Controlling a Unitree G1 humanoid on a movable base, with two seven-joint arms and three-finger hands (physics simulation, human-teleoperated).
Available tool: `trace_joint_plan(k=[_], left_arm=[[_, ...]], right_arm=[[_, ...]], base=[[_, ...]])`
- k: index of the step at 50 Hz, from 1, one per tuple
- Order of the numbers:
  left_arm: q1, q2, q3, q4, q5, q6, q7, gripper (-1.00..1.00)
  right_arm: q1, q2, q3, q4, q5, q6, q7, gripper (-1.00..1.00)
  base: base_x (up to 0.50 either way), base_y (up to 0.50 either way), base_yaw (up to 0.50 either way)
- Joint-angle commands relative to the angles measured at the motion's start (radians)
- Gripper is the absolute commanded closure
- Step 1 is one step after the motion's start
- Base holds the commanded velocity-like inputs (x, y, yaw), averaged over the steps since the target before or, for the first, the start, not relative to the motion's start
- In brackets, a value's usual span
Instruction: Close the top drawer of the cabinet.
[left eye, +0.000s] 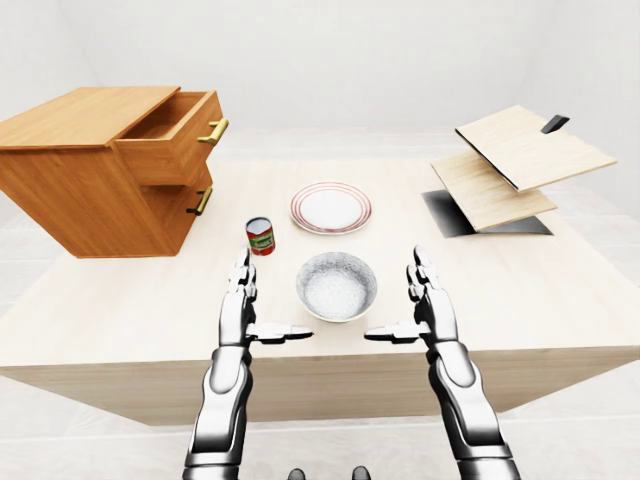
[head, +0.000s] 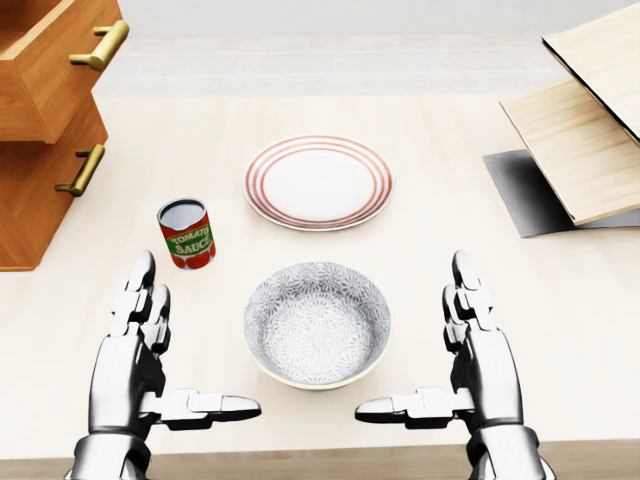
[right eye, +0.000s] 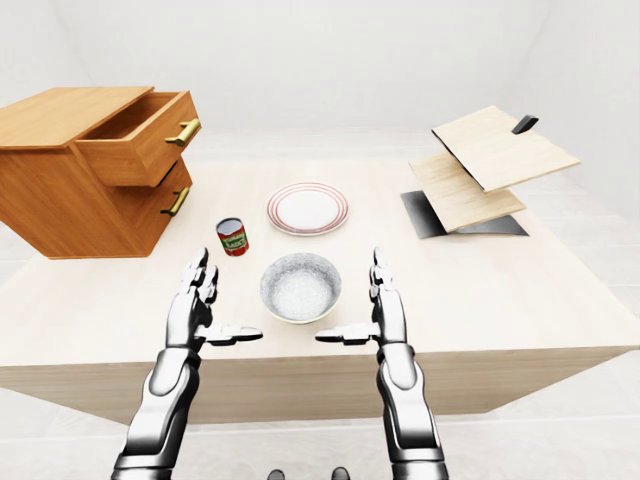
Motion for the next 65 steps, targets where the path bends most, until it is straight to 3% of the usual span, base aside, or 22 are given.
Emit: trace_joint_plan(k=[1, 2, 3, 4, 5, 7, 8, 14, 16, 19, 20, 24, 25, 26, 29, 48, 59, 65], left_arm=[[-0.019, 0.027, 0.069, 0.048, -0.026, -0.007, 0.010, -1.00], [-0.014, 0.028, 0.057, 0.040, -0.030, -0.016, -0.010, -1.00], [-0.006, 0.025, 0.047, 0.025, -0.041, -0.044, -0.032, -1.00], [-0.005, 0.027, 0.040, 0.021, -0.010, -0.037, -0.013, -1.00], [0.004, 0.027, 0.038, 0.018, -0.007, -0.045, -0.014, -1.00], [0.003, 0.026, 0.045, 0.016, -0.014, -0.045, -0.014, -1.00], [0.003, 0.026, 0.044, 0.013, -0.015, -0.045, -0.015, -1.00], [0.002, 0.026, 0.041, -0.038, -0.027, -0.017, -0.025, -1.00], [0.007, 0.030, 0.042, -0.091, -0.021, 0.003, -0.020, -1.00], [0.009, 0.032, 0.041, -0.127, -0.025, 0.014, -0.030, -1.00], [0.021, 0.030, 0.038, -0.181, -0.032, 0.056, -0.033, -1.00], [0.031, 0.029, 0.033, -0.275, -0.018, 0.110, -0.026, -1.00], [0.034, 0.031, 0.027, -0.290, -0.004, 0.108, -0.027, -1.00], [0.046, 0.027, 0.018, -0.333, 0.013, 0.129, -0.018, -1.00], [0.059, 0.025, 0.002, -0.389, 0.031, 0.129, -0.022, -1.00], [-0.008, 0.043, 0.105, -0.521, -0.009, 0.129, -0.006, -1.00], [-0.027, 0.047, 0.114, -0.623, 0.005, 0.129, 0.007, -1.00], [-0.035, 0.054, 0.129, -0.597, 0.007, 0.129, 0.004, -1.00]], right_arm=[[-0.023, -0.021, -0.029, 0.021, 0.038, 0.053, -0.012, -1.00], [-0.021, -0.022, -0.028, 0.023, 0.031, 0.042, -0.004, -1.00], [-0.020, -0.019, -0.028, 0.032, 0.029, 0.038, 0.002, -1.00], [-0.023, -0.017, -0.029, 0.039, 0.023, 0.039, 0.000, -1.00], [-0.022, -0.014, -0.037, 0.006, 0.032, 0.065, 0.000, -1.00], [-0.015, -0.012, -0.042, -0.021, 0.026, 0.059, -0.005, -1.00], [-0.014, -0.011, -0.045, -0.034, 0.029, 0.075, -0.004, -1.00], [-0.003, -0.014, -0.059, -0.155, 0.029, 0.089, -0.007, -1.00], [-0.001, -0.015, -0.066, -0.207, 0.037, 0.089, -0.004, -1.00], [0.001, -0.018, -0.068, -0.251, 0.031, 0.089, -0.001, -1.00], [0.001, -0.019, -0.073, -0.282, 0.034, 0.089, -0.001, -1.00], [-0.007, -0.020, -0.079, -0.348, 0.032, 0.089, 0.003, -1.00], [-0.008, -0.020, -0.080, -0.355, 0.030, 0.089, 0.004, -1.00], [-0.013, -0.022, -0.081, -0.349, 0.018, 0.089, 0.001, -1.00], [-0.012, -0.019, -0.082, -0.393, 0.022, 0.089, 0.003, -1.00], [-0.024, -0.024, -0.115, -0.512, 0.024, 0.089, 0.020, -1.00], [-0.035, -0.028, -0.136, -0.533, 0.033, 0.089, 0.019, -1.00], [-0.035, -0.031, -0.137, -0.582, 0.034, 0.089, 0.020, -1.00]], base=[[0.00, 0.00, 0.00], [0.00, 0.00, 0.00], [0.00, 0.00, 0.00], [0.00, 0.00, 0.00], [0.00, 0.00, 0.00], [0.00, 0.00, 0.00], [0.00, 0.00, 0.00], [0.00, 0.00, 0.00], [0.00, 0.00, 0.00], [0.00, 0.00, 0.00], [0.00, 0.00, 0.00], [0.00, 0.00, 0.00], [0.00, 0.00, 0.00], [0.00, 0.00, 0.00], [0.00, 0.00, 0.00], [0.00, 0.00, 0.00], [0.00, 0.00, 0.00], [0.00, 0.00, 0.00]])
